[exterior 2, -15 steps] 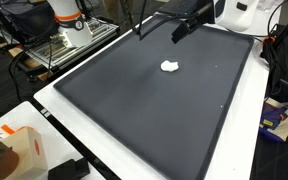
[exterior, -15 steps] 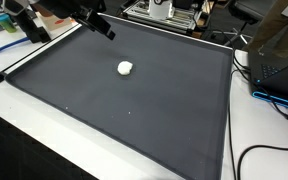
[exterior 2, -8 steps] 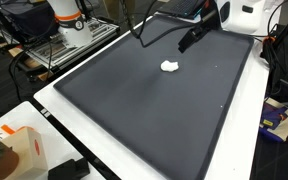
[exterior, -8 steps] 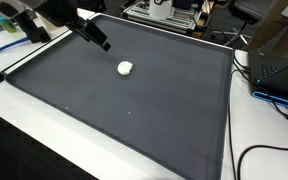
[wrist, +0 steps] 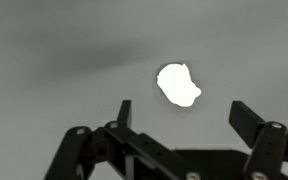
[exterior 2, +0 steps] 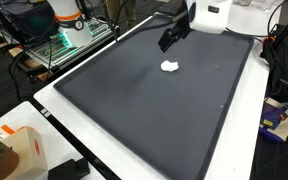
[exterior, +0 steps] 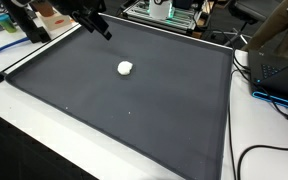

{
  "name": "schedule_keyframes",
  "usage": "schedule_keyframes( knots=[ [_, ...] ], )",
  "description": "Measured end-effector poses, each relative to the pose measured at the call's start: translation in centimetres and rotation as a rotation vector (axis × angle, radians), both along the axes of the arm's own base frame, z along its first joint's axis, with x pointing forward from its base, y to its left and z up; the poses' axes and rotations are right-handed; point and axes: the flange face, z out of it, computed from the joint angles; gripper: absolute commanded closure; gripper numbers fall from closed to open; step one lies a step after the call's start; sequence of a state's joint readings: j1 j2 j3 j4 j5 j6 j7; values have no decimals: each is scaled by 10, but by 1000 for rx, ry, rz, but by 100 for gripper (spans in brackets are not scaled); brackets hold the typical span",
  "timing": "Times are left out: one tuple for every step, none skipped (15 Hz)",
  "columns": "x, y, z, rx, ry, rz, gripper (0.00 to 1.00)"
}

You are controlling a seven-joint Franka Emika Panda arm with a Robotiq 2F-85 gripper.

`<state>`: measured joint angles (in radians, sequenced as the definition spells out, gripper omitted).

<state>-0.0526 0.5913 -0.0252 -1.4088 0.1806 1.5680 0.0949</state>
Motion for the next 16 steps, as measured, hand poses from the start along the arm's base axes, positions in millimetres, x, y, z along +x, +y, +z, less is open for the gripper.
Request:
schedule_keyframes(
  knots=[
    [-11, -2, 0, 9, 18, 1, 0],
    [-23, -4, 1, 18, 35, 1, 0],
    [-35, -5, 1, 26, 52, -3, 0],
    [-46, -5, 1, 36, 66, -10, 0],
    [-57, -5, 1, 48, 76, -21, 0],
    [-68, -6, 2, 60, 78, -34, 0],
    [-79, -6, 3, 71, 76, -48, 0],
    [-89, -7, 3, 81, 67, -63, 0],
    [-98, -8, 4, 89, 51, -77, 0],
    [-104, -8, 6, 89, 47, -81, 0],
    [-104, -8, 8, 88, 43, -80, 0],
    [-101, -7, 9, 88, 40, -78, 0],
    [-100, -7, 8, 88, 40, -77, 0],
    [-99, -7, 6, 88, 41, -77, 0],
    [-99, -7, 5, 88, 43, -77, 0],
    [-98, -7, 5, 88, 44, -77, 0]
  ],
)
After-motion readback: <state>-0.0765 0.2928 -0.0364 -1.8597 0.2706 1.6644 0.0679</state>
